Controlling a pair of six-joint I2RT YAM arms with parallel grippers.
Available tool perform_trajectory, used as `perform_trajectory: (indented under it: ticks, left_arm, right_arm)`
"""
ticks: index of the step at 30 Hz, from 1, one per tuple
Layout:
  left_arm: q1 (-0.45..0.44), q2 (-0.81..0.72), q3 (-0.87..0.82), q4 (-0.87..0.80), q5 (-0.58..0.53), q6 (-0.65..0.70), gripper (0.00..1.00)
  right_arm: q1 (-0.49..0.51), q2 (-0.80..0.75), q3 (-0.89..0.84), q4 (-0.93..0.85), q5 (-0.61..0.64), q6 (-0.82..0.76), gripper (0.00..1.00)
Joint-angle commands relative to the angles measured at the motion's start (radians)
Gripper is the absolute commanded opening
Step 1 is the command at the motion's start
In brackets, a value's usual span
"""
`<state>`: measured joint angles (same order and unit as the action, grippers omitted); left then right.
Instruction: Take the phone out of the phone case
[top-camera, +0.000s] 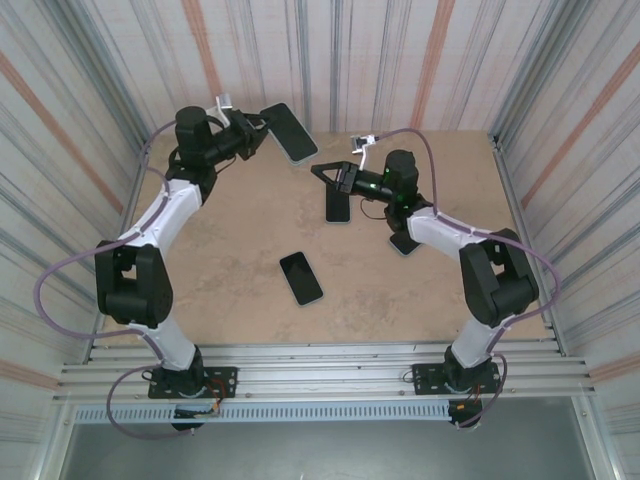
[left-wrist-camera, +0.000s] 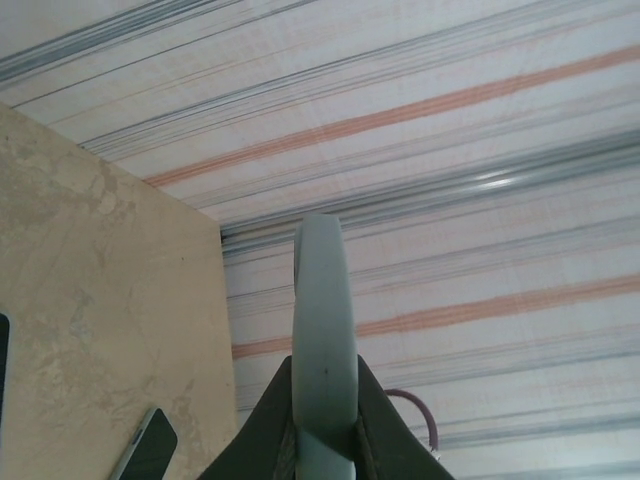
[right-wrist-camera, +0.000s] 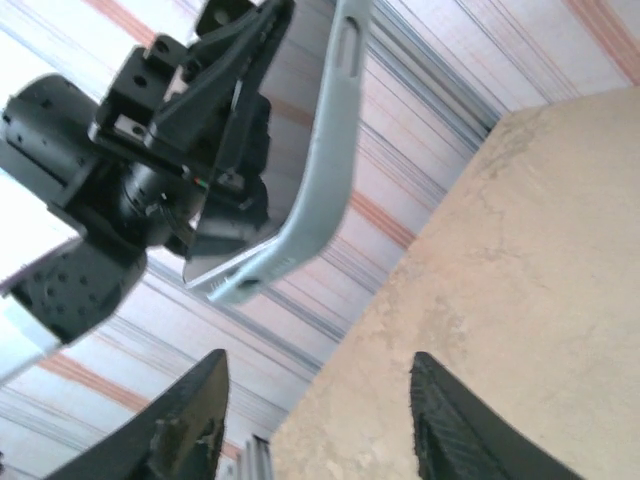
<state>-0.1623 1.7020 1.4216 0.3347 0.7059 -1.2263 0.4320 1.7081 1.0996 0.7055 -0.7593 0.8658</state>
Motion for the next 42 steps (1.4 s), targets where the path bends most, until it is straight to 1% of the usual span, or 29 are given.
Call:
perform_trajectory:
  ticks: [1, 6, 9, 12, 15, 17, 20, 24, 34, 37, 41, 42]
  left_arm:
    - [0.013, -0.038, 0.085, 0.076, 0.138, 0.13, 0.0]
    - [0.021, -0.035, 0.131, 0.07, 0.255, 0.325, 0.0]
    - [0.022, -0.032, 0.15, 0.084, 0.318, 0.395, 0.0]
    - [0.021, -0.029, 0.163, 0.115, 0.376, 0.427, 0.0]
    - [0.021, -0.036, 0.164, 0.141, 0.41, 0.446, 0.0]
    - [0.019, -0.04, 0.167, 0.159, 0.431, 0.447, 0.0]
    - [0.012, -0.046, 0.171, 0.152, 0.457, 0.464, 0.0]
    - [0.006, -0.055, 0.165, 0.15, 0.463, 0.475, 0.0]
    - [-0.002, -0.054, 0.165, 0.141, 0.475, 0.471, 0.0]
    - [-0.003, -0.054, 0.165, 0.141, 0.476, 0.47, 0.0]
    - [-0.006, -0.052, 0.168, 0.143, 0.48, 0.467, 0.0]
    - [-0.008, -0.051, 0.169, 0.143, 0.482, 0.463, 0.0]
  right_arm:
    - [-0.025, -0.077, 0.016, -0.171, -0.102, -0.18, 0.54]
    - [-0.046, -0.099, 0.124, -0.458, -0.198, -0.483, 0.57]
    - [-0.049, -0.075, 0.204, -0.6, -0.25, -0.634, 0.59]
    - [-0.048, -0.044, 0.283, -0.682, -0.31, -0.71, 0.59]
    - [-0.047, -0.01, 0.335, -0.735, -0.331, -0.764, 0.59]
    - [-0.046, 0.012, 0.371, -0.778, -0.347, -0.795, 0.57]
    - [-0.036, 0.041, 0.414, -0.788, -0.37, -0.808, 0.53]
    - [-0.024, 0.066, 0.45, -0.808, -0.374, -0.835, 0.47]
    - [-0.015, 0.094, 0.48, -0.798, -0.4, -0.849, 0.33]
    - [-0.014, 0.099, 0.483, -0.799, -0.406, -0.854, 0.28]
    - [-0.016, 0.106, 0.491, -0.804, -0.427, -0.862, 0.19]
    - [-0.016, 0.11, 0.495, -0.809, -0.432, -0.866, 0.19]
